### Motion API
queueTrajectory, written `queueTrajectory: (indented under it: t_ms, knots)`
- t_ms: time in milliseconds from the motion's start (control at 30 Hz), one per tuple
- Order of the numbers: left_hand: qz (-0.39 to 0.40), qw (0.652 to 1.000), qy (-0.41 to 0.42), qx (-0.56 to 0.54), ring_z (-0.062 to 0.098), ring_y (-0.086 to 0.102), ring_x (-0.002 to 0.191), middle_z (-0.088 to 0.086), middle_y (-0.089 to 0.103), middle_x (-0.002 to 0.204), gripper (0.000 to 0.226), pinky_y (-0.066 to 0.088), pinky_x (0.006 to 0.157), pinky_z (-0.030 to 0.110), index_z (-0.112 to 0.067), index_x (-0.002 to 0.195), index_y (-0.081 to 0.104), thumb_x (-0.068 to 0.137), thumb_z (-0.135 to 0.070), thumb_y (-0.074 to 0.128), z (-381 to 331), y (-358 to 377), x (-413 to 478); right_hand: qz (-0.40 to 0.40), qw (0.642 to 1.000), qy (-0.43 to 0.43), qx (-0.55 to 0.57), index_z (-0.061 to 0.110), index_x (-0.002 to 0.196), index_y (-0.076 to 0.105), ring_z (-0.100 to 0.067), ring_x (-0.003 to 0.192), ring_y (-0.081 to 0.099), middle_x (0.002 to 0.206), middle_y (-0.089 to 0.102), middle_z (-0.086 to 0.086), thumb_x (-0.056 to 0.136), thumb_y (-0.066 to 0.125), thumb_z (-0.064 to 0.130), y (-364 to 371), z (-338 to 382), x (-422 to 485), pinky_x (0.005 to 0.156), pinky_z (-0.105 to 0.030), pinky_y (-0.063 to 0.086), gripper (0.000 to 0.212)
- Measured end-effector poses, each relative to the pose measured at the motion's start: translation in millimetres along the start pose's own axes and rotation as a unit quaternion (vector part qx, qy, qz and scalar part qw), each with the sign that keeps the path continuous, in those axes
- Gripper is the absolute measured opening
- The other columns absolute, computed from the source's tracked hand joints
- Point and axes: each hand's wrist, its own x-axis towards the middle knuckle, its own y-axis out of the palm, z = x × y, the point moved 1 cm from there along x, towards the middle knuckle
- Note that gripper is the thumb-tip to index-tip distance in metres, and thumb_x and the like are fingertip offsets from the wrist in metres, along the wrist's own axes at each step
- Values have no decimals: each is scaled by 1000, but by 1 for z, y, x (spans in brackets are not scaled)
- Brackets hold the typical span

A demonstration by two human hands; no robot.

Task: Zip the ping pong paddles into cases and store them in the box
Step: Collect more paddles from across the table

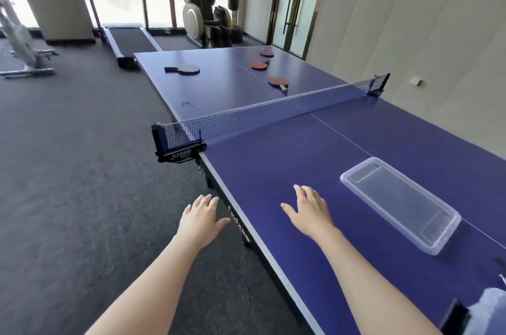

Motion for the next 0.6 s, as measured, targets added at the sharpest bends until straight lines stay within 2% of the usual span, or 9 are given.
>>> queueTrajectory:
  t_ms: [400, 600]
  knots:
    - [22, 995, -96, -9, 21, 17, 147, 3, 25, 158, 72, 24, 117, 39, -15, 151, 23, 95, -55, 42, 104, -6, 48, 111, 982, -154, 10, 12, 151, 17, -23, 144, 19, 155, 23, -7, 98, 36, 51, 57, 127, 94, 116, -38, 21, 69]
    - [58, 978, -199, -3, 21, 21, 145, 2, 27, 156, 72, 27, 115, 40, -16, 151, 22, 95, -56, 42, 156, -2, 65, 178, 957, -230, 5, 13, 151, 18, -23, 143, 21, 154, 24, -6, 98, 37, 49, 89, 179, 149, 116, -38, 22, 67]
